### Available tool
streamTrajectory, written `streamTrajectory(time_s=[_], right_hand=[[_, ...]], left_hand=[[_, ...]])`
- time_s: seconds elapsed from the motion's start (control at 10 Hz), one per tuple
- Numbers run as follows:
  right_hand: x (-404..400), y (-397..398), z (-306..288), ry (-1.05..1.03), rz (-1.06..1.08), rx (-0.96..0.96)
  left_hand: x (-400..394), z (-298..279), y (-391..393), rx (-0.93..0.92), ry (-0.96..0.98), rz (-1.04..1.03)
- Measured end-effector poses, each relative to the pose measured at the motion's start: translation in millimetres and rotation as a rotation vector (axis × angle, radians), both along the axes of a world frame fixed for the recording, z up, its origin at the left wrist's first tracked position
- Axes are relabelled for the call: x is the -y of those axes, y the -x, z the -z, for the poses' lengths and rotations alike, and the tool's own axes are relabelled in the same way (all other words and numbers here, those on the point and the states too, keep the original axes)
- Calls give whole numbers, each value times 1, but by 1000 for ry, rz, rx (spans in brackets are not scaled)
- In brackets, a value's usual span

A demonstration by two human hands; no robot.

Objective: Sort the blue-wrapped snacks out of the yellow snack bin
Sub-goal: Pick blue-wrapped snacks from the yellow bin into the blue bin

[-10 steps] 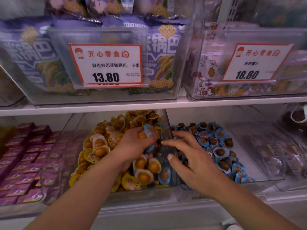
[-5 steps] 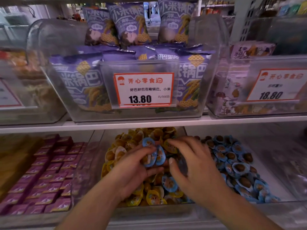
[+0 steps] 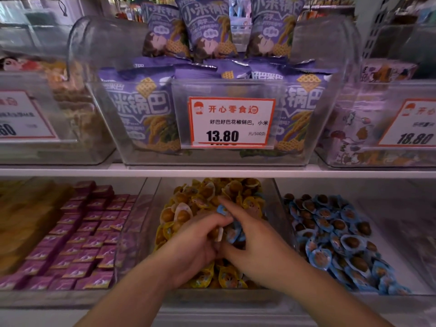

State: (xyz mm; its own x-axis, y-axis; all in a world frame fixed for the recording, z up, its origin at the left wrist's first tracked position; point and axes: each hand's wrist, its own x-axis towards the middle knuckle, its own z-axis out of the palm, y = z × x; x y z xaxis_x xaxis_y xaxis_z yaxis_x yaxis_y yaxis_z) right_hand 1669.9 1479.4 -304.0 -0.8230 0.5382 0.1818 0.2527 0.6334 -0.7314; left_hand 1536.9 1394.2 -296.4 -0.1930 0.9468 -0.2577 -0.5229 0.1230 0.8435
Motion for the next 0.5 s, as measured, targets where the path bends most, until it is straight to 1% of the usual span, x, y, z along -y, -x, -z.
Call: streamTrajectory(time_s=[0.1, 0.2, 0.3, 0.4, 0.5], right_hand=[[2, 0, -1, -76, 34, -58], [3, -4, -7, -180, 98, -192], [-6, -16, -17, -114, 207, -332], [-20, -36, -30, 73, 233, -443], [-27, -59, -40, 171, 286, -473]], left_hand=[[2, -1, 4, 68, -42, 63], [1, -7, 10, 204, -141, 143], [-7, -8, 10, 111, -148, -2], [-10, 5, 10, -1074, -86, -357], [-12, 18, 9, -1889, -176, -282]])
